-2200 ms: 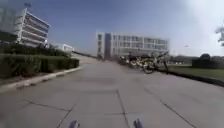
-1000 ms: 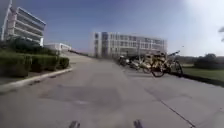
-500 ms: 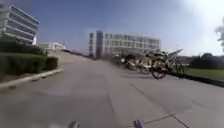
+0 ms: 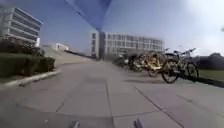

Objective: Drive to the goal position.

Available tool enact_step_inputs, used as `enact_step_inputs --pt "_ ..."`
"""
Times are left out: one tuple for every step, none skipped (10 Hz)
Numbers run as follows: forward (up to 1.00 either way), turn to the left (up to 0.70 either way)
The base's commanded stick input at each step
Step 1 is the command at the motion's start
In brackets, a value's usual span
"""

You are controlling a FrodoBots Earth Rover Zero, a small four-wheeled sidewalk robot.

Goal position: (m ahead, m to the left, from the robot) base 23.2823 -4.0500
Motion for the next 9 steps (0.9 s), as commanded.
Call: enact_step_inputs --pt "1.0 0.01" --pt "1.0 0.05" --pt "1.0 0.04" --pt "1.0 0.07" --pt "1.0 0.07" --pt "1.0 0.01" --pt "1.0 0.06" --pt "1.0 0.07" --pt "1.0 0.02"
